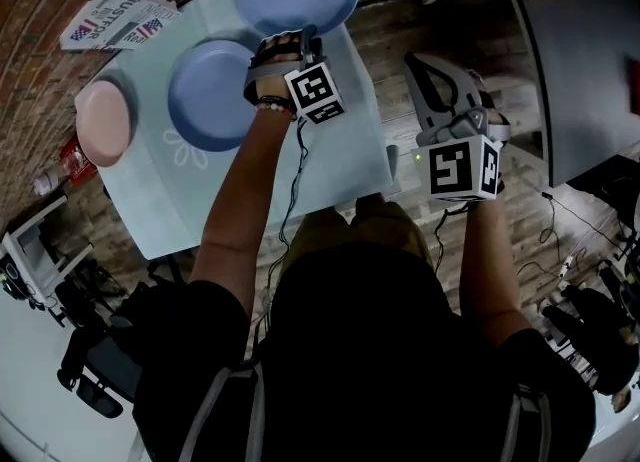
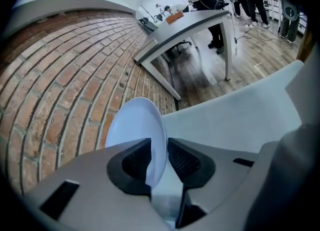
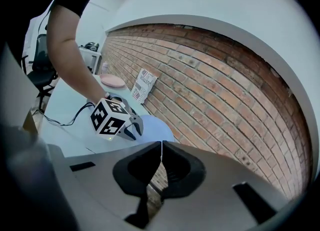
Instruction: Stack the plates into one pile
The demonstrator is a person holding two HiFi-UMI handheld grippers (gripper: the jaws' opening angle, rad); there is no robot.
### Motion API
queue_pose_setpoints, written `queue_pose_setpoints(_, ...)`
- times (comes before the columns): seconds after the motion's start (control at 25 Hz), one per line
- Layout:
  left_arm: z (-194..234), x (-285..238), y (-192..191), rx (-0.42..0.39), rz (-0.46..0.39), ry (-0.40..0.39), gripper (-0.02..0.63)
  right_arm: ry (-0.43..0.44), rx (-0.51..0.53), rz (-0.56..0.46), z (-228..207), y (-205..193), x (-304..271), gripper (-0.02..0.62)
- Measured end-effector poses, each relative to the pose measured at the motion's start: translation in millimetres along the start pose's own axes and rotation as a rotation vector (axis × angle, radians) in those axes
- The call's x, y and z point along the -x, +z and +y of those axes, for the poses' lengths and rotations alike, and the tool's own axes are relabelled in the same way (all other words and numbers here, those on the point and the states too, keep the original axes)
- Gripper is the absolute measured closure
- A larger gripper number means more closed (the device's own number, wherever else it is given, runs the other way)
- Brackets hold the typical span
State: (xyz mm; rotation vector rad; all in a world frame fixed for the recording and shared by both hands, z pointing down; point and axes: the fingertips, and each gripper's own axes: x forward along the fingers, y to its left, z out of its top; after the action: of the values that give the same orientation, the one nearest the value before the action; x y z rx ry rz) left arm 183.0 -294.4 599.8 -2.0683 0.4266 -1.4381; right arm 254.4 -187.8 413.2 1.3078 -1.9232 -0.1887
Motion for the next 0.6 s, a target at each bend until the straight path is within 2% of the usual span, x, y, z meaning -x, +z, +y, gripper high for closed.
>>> queue_pose_setpoints(0.48, 2.5, -34.6, -3.6, 0.001, 0.057, -0.004, 0.492, 0.035, 0.005, 0.022, -12.4, -28.9, -13.4, 0.558)
queue_pose_setpoints(0.6, 1.8, -38.7, -3.3, -0.014, 0.054, -0.014, 0.516, 0.031, 0.001, 0.018, -14.9, -30.1, -12.8, 0.558)
